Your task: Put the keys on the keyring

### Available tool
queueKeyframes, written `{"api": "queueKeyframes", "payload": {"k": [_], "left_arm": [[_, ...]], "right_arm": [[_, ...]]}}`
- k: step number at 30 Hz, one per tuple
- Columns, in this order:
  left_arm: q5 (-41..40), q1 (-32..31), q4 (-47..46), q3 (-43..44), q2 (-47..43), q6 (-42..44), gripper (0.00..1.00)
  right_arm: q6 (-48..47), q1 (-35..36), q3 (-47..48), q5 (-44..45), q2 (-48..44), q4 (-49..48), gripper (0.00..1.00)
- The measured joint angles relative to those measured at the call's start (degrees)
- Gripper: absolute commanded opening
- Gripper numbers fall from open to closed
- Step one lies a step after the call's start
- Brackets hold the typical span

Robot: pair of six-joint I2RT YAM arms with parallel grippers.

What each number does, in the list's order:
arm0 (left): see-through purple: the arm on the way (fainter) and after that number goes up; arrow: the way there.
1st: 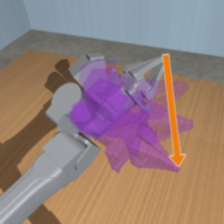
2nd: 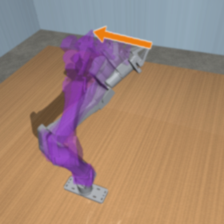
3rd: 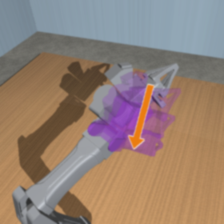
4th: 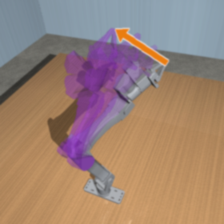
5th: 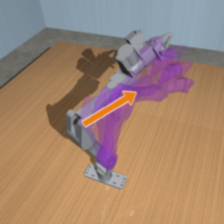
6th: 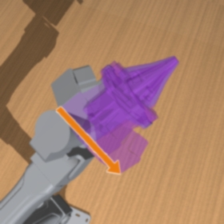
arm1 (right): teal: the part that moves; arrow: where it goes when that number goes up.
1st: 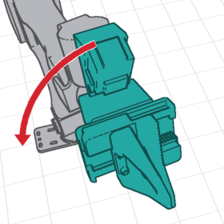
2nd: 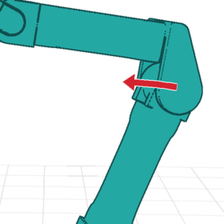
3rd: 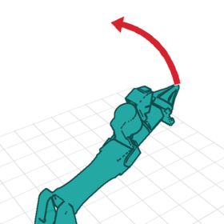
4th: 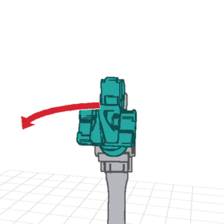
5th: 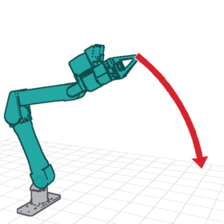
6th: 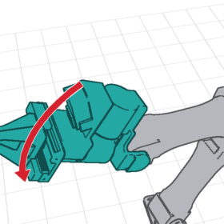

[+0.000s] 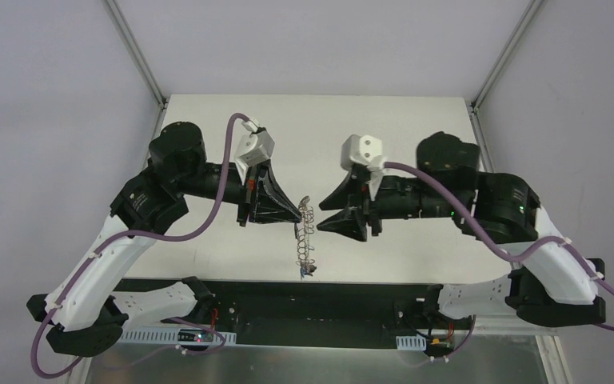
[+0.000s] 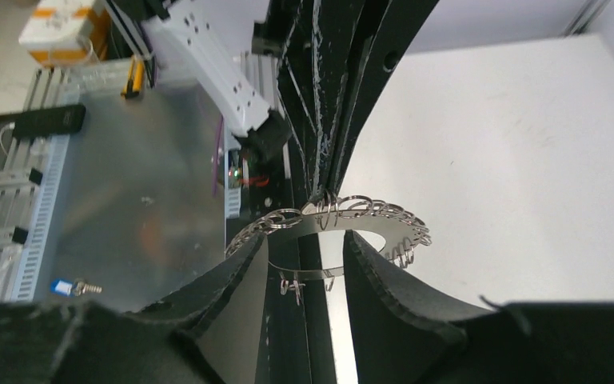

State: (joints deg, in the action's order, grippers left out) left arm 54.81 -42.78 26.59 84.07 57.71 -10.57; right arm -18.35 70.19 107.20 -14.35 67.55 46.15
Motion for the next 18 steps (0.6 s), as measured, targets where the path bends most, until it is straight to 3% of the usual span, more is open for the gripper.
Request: {"api": "queueKeyframes", "payload": {"k": [8,18], "left_arm": [[2.1,0.0,8.6,2.4,2.7,3.8,0.0],[2.2,0.0,14.6,3.0,4.5,6.7,0.0]], "right_arm": [[-2.0,-1.4,0.8,-3.1,6.1,7.5,0.4],[-1.8,-5.2,1.1,-7.7,6.2,6.6,0.35]]}}
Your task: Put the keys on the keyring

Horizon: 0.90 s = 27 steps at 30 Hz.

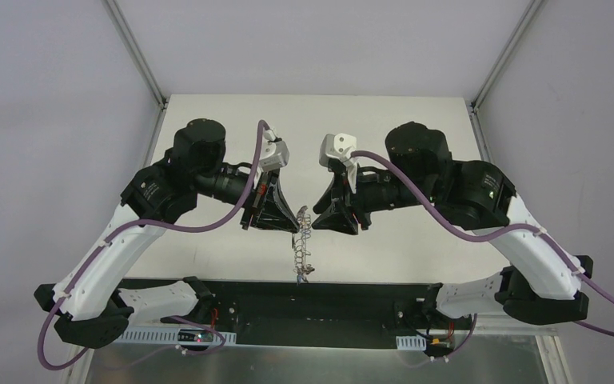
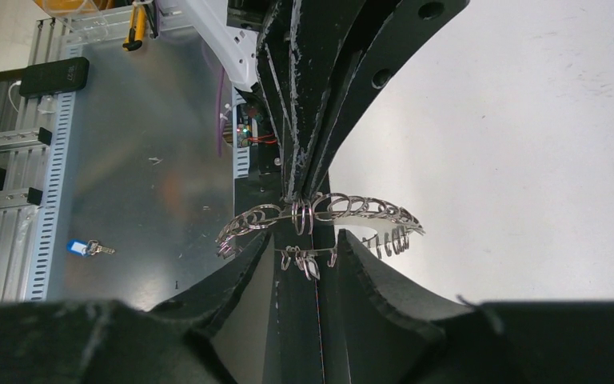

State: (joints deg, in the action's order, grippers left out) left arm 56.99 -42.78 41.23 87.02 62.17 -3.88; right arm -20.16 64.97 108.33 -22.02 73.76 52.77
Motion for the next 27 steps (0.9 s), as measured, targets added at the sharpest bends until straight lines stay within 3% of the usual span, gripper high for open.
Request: {"api": "queueKeyframes", "payload": {"k": [27], "left_arm": [[-0.3,0.0,2.7,1.4,0.1,2.0,0.0]], "right_arm": [[2.6,-1.8,0.0,-7.0,4.4,-2.4,0.32]]}}
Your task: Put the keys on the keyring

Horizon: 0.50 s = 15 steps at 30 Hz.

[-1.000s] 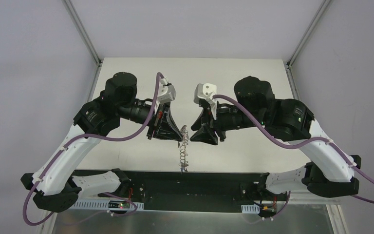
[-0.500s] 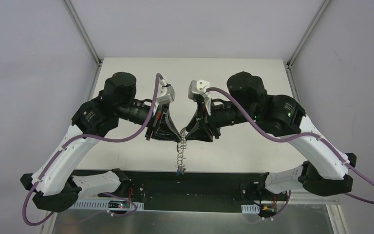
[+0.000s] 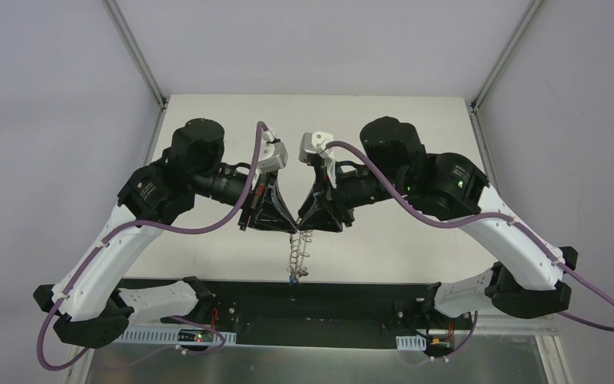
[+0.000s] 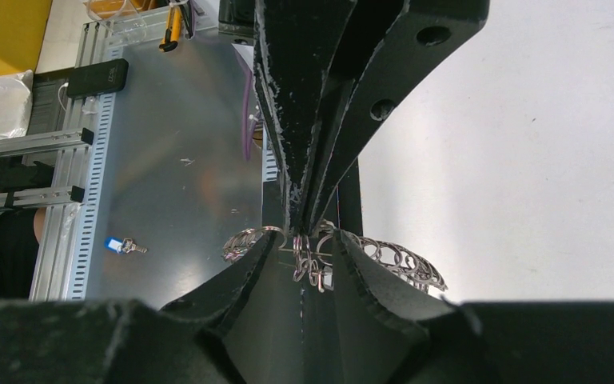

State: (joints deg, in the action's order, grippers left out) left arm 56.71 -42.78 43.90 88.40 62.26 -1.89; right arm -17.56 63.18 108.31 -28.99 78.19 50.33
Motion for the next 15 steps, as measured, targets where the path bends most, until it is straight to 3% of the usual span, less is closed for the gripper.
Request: {"api": "queueKeyframes", "payload": {"k": [15], "left_arm": [[-0.3,0.0,0.6,0.0,0.0,0.1,0.0]], "right_arm": [[0.0,0.0,0.8,-1.3,2.0,1.1,0.21]]}}
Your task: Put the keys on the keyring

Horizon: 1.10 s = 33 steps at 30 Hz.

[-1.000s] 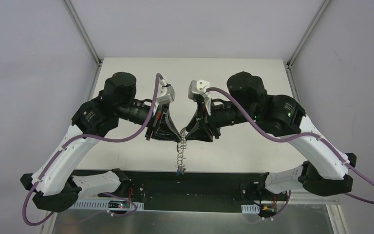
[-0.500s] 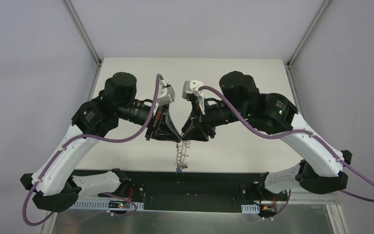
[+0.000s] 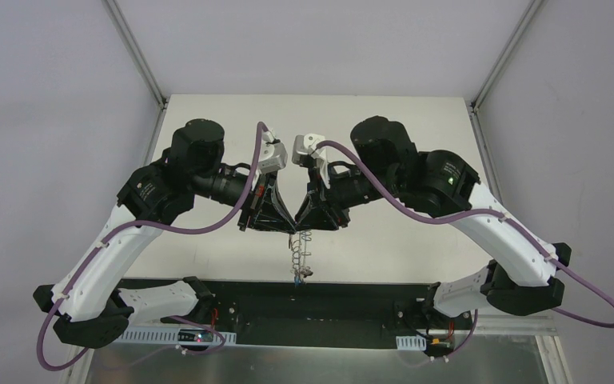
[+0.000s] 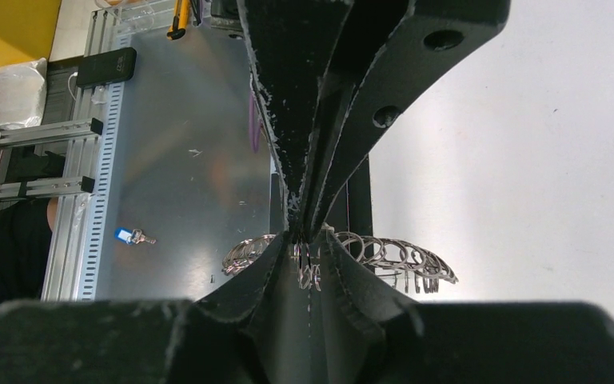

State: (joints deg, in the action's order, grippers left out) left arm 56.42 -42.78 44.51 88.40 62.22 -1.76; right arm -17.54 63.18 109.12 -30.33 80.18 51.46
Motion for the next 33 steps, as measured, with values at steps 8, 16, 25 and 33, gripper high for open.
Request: {"api": "queueKeyframes", "payload": {"k": [8,16,25,33], "left_arm": [[-0.1,0.0,0.4,0.0,-0.3,0.1,0.0],[-1.0,0.0,0.8,0.0,-0.5,0.2,0.0],[-1.3,0.0,0.8,0.0,-0.7,1.2,0.18],[-2.8,0.0,-3.1,0.0,-4.2,1.9,0.36]], "right_arm": [[-0.1,0.0,0.8,-0.6,0.5,1.5,0.15],[-0.2,0.0,0.9,-0.9,1.0,2.3,0.0],[0.4,0.0,-2.6,-0.7,-1.1,-1.3,0.0],[3.2,0.7,-12.2,5.1,-8.7,-11.8,0.0]]}}
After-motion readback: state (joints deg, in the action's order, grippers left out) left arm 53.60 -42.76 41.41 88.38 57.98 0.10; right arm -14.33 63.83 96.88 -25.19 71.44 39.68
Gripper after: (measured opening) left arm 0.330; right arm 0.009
